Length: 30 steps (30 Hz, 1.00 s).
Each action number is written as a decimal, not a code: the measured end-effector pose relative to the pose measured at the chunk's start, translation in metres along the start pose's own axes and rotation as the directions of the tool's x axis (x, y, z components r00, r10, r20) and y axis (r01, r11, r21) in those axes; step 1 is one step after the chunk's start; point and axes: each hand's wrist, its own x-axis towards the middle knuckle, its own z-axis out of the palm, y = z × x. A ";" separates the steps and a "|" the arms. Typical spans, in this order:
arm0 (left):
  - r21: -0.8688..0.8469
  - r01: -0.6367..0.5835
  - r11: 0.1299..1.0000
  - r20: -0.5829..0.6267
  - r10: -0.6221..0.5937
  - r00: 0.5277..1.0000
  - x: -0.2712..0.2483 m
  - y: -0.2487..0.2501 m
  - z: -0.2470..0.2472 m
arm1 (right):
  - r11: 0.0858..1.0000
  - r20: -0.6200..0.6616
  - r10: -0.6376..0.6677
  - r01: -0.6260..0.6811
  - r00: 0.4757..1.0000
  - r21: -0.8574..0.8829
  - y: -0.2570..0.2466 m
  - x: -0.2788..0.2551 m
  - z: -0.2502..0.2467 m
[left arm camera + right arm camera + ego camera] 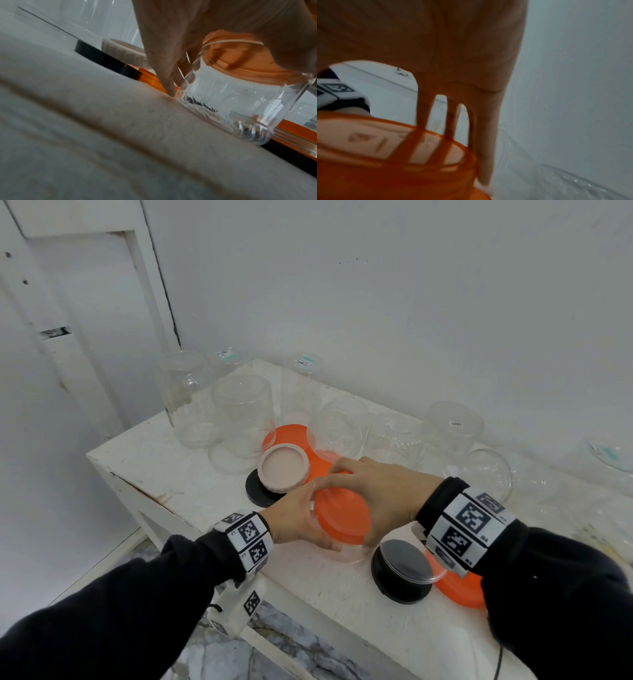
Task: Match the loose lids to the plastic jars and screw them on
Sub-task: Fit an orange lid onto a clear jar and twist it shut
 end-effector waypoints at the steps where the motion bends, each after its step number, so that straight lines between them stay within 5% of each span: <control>1: 0.006 -0.001 1.000 -0.005 0.001 1.000 0.000 0.000 0.000 | 1.000 -0.009 0.018 -0.018 1.000 -0.008 -0.001 0.000 0.000; 10: 0.061 0.005 0.998 -0.020 -0.003 1.000 0.002 -0.004 0.002 | 0.957 -0.121 0.252 -0.266 0.960 -0.115 -0.015 -0.003 0.007; 16: 0.038 -0.022 0.999 -0.007 0.023 1.000 0.002 -0.004 0.003 | 0.998 0.081 0.005 -0.010 0.997 0.059 -0.008 -0.007 -0.003; 22: 0.064 -0.016 0.998 -0.014 0.017 1.000 0.001 -0.002 0.003 | 0.980 -0.099 0.182 -0.188 0.978 -0.056 -0.015 -0.005 0.008; 28: 0.051 -0.027 0.998 -0.013 0.028 1.000 0.002 -0.004 0.004 | 0.997 0.083 0.061 -0.064 0.995 0.040 -0.009 -0.008 -0.001; 30: 0.034 -0.014 0.999 -0.012 0.015 1.000 0.002 -0.004 0.004 | 0.996 0.035 0.082 -0.082 0.996 0.014 -0.011 -0.007 0.001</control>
